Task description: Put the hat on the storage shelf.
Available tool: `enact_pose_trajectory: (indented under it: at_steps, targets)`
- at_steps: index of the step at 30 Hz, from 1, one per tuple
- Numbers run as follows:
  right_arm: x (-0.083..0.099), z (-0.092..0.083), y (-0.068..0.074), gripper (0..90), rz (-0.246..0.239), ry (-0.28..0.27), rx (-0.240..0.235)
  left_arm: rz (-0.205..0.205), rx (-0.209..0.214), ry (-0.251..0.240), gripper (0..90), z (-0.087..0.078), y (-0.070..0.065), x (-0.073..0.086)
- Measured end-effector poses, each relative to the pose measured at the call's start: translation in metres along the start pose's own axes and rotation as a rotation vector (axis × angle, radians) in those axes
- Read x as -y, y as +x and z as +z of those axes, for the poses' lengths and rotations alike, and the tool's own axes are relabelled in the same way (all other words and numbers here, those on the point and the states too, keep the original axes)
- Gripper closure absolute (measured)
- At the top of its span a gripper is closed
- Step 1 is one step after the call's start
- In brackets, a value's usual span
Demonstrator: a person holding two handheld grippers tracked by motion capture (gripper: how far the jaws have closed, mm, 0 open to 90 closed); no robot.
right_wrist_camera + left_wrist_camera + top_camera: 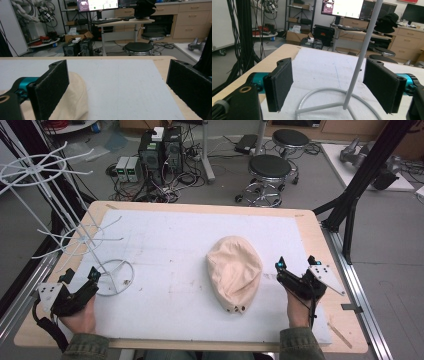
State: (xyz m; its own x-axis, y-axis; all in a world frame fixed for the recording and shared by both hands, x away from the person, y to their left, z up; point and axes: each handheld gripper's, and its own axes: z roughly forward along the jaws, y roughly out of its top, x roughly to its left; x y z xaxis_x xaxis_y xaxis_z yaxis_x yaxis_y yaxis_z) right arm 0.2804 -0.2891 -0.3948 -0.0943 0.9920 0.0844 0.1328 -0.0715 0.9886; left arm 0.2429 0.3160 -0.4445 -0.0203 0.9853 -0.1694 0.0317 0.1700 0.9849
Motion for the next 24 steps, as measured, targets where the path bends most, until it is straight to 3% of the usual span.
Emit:
enact_pose_trajectory:
  at_steps: [5, 12, 19, 24]
  targets:
    - [-0.013, 0.009, 0.004, 3.2, 0.004, -0.015, -0.004, -0.003, 0.0, 0.002, 23.8, 0.0, 0.001, 0.0]
    - [-0.036, 0.028, 0.021, 3.2, -0.049, -0.011, -0.025, -0.021, -0.003, 0.001, 23.8, -0.002, 0.004, 0.0]
    - [-0.044, 0.045, 0.032, 3.2, -0.06, -0.003, -0.04, -0.016, -0.003, 0.005, 23.7, -0.001, 0.004, 0.001]
    - [-0.048, 0.061, 0.047, 3.2, -0.107, 0.02, -0.061, -0.001, 0.001, 0.003, 23.8, -0.001, 0.002, 0.001]
